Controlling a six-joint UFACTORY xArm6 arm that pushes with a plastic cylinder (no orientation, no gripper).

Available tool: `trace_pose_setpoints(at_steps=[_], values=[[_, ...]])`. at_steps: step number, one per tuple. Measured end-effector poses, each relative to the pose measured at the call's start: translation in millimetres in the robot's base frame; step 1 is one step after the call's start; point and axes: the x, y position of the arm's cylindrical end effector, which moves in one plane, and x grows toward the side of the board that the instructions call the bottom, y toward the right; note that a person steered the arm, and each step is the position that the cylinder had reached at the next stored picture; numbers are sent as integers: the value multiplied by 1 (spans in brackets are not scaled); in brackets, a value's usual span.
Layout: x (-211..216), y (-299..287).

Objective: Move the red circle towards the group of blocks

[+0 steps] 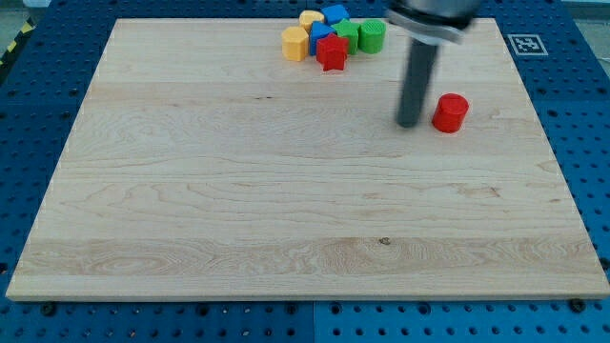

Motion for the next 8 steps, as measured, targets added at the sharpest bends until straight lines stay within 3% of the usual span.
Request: trace_pose_setpoints(at_steps=[1, 2, 4, 6, 8], values=[[67, 43], [93, 70], [36, 84], [-11, 42], [-20, 8]])
